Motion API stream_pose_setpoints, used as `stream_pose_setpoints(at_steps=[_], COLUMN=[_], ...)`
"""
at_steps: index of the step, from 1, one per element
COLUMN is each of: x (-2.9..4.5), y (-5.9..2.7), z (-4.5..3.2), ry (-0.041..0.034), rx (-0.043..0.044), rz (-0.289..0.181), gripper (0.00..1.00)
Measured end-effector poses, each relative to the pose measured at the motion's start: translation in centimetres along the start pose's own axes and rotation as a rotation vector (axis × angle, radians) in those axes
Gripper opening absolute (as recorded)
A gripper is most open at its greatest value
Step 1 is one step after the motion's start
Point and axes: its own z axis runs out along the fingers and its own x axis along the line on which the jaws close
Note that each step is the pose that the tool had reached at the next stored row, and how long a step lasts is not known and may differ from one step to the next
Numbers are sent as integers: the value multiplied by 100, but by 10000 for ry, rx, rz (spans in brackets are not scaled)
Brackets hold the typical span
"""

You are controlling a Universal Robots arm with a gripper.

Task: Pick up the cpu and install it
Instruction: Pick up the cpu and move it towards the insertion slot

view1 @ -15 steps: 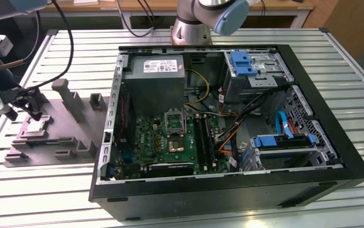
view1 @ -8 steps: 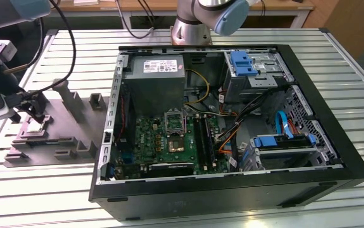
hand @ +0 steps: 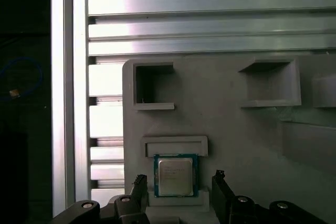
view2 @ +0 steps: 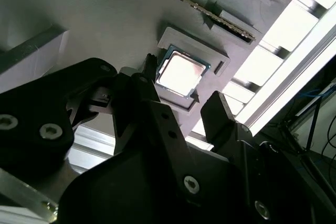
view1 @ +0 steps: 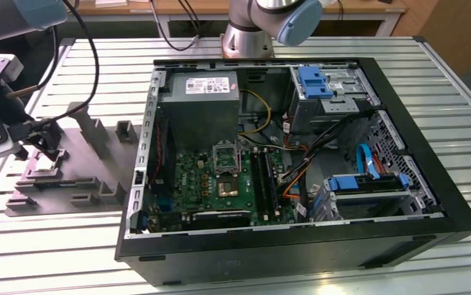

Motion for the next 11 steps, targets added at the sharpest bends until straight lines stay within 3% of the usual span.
stream_pose_setpoints(at_steps=[11], x=[25], y=[6], z=[87], ry=[-11], rx=[0], rz=[0], gripper=[60])
